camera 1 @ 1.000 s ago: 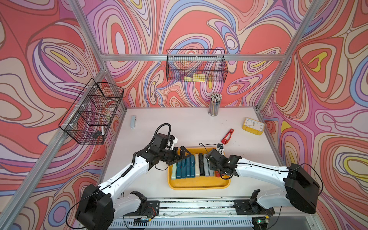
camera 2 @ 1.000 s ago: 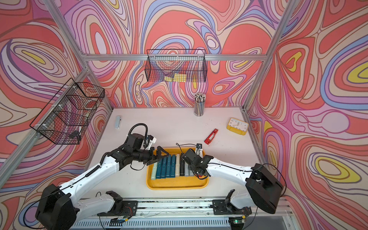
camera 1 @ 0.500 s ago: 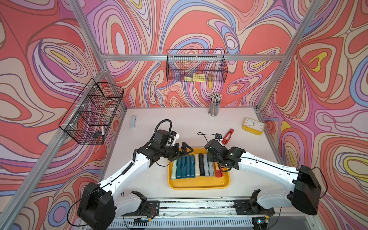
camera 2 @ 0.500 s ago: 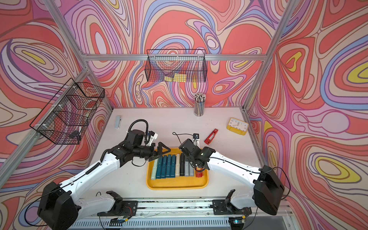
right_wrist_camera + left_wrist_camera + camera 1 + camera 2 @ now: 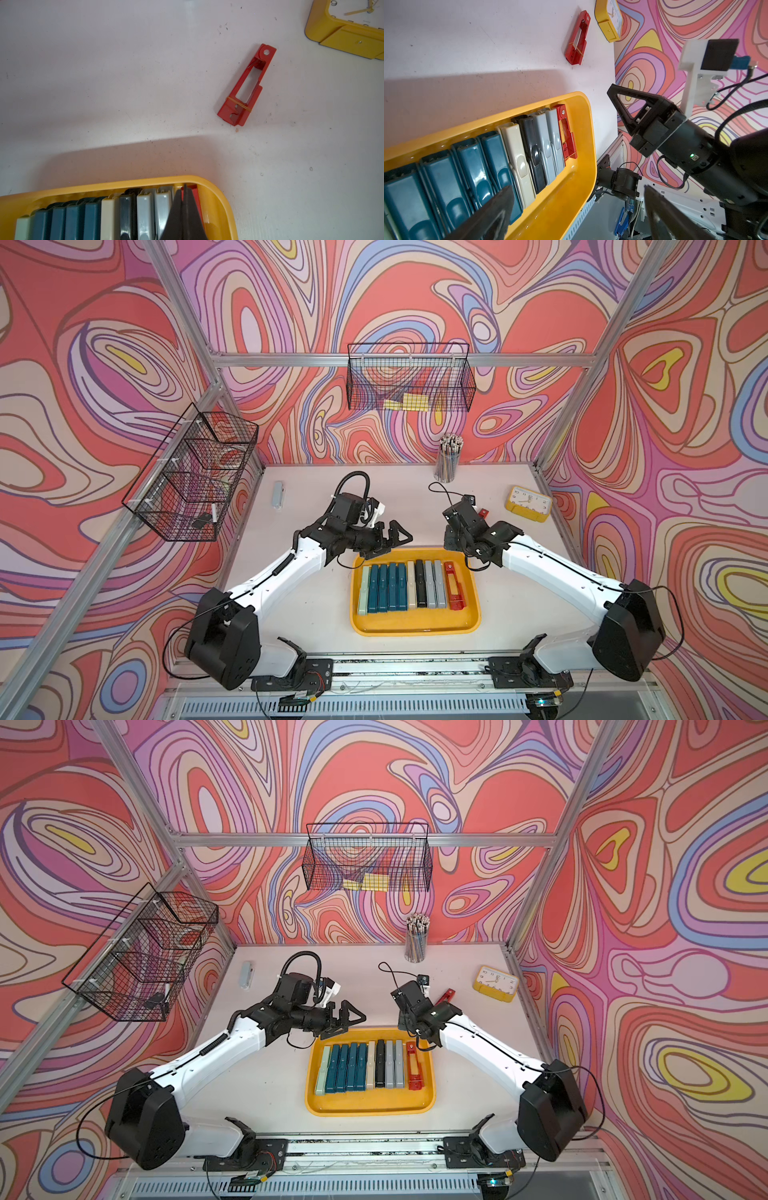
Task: Put the pruning pliers into the storage box
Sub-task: Place the pruning pliers in the storage box, then pick up the pruning pliers from the center of the board.
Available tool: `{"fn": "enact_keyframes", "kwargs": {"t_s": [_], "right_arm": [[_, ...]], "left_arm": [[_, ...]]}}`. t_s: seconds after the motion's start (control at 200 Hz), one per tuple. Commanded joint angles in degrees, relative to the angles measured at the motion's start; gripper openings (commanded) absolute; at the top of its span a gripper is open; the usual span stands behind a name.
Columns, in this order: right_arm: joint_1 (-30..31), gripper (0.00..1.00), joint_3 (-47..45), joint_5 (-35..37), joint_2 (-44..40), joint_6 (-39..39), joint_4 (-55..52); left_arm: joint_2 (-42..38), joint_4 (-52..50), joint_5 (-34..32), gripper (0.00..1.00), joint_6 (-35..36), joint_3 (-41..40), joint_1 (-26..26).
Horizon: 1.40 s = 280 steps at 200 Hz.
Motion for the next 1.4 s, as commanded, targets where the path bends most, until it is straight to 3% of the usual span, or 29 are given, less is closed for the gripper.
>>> {"fn": "enact_keyframes", "kwargs": {"t_s": [0.0,0.746,1.007,1.397], "right_arm": [[-3.3,0.00,1.0,-2.1,1.4,-3.5,0.8],[-22.6,0.00,6.4,-12.5,16.3,-8.1,12.3],[-25.2,0.00,9.8,-15.1,24.2,-7.2,15.9],[-27.1,0.05,10.4,-16.2,28.8,-6.4,18.4]], "left_arm": [[2.7,1.6,1.2,0.99,1.4,3.1,-0.4],[29.1,-2.8,6.5,0.99,4.9,31.9,-0.4],[34.0,-0.3,7.4,0.99,3.5,35.3,-0.4],[37.6,-0.5,8.1,0.99,2.9,37.8,-0.4]]}}
